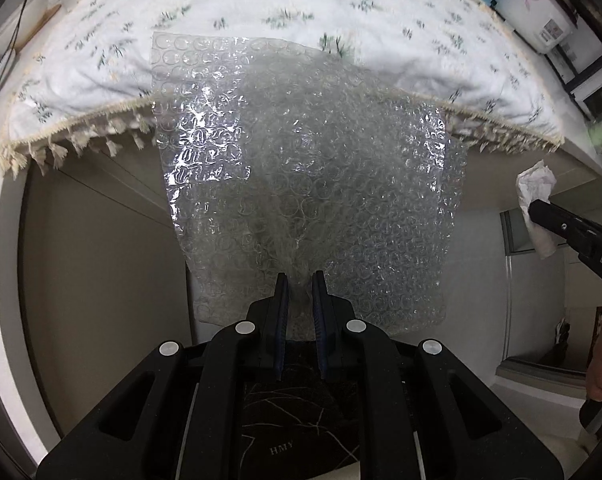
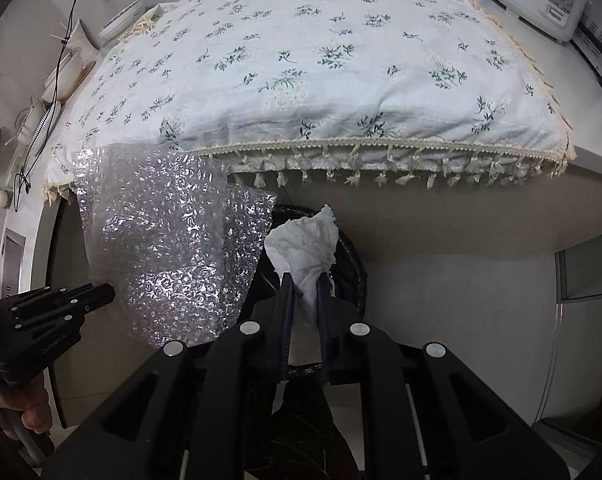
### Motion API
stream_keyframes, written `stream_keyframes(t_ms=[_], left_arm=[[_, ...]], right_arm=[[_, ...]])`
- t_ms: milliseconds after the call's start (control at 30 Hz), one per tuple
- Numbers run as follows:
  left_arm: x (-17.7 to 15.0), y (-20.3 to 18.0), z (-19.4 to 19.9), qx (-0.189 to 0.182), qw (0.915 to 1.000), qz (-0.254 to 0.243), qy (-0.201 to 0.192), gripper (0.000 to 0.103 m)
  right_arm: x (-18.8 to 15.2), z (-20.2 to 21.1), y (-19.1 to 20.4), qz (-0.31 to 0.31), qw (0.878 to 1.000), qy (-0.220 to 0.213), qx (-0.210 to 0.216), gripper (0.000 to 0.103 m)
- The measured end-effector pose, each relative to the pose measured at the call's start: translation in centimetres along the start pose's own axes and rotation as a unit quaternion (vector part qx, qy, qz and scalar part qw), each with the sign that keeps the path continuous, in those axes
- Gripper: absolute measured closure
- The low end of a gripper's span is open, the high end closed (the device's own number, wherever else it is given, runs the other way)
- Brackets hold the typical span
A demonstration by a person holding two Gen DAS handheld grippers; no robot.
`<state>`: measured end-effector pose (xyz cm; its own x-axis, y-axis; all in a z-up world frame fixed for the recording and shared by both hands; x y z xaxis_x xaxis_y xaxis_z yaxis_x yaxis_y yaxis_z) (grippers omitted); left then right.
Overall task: Collect trash
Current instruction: 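Carry the bubble wrap and white tissue down over the black trash bin, then open both grippers over the bin, dropping the bubble wrap and tissue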
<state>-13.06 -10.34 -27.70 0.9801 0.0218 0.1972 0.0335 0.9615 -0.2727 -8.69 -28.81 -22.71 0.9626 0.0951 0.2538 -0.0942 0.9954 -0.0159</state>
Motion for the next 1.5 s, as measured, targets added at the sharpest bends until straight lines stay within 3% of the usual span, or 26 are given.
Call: stream_keyframes(t_ms=[367, 733, 1133, 1333, 1500], left_arm=[[-0.9, 1.1, -4.9, 0.027, 0.9991, 0.007, 0.033, 0.092], [-1.1, 0.7, -9.2, 0.042, 0.9971, -0.010, 0.062, 0.092], [-0.1, -0.7, -7.9, -0.005, 0.9996, -0.027, 0.000, 0.080], [1.5, -1.3, -5.1, -0.024, 0.9987, -0.025, -0.039, 0.064], [2.7, -0.9, -2.5, -0.023, 0.9974, -0.010, -0.067, 0.038]], right_arm=[[-1.1, -3.5, 0.2, -0.002, 1.000, 0.028, 0.009, 0.092], [-1.2, -3.6, -0.2, 0.004, 1.000, 0.029, 0.001, 0.092], [-2.3, -4.0, -0.3, 0.002, 0.999, 0.040, -0.006, 0.092], [-2.0, -4.1, 0.5, 0.006, 0.999, 0.038, -0.002, 0.092], [-1.6, -4.3, 1.8, 0.011, 0.999, 0.036, 0.005, 0.092]])
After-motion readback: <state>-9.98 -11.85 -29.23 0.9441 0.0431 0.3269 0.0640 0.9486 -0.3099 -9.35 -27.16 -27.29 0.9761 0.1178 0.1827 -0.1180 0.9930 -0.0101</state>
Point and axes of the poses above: each gripper's, at about its wrist camera, not at the fingertips, and z roughly against the way its jaws point, y to its left, x to its top, the point moved 10 cm from there along -z, roughly the way its jaws point, and after that the axes turned 10 degrees about -x, right-handed, at the moved point
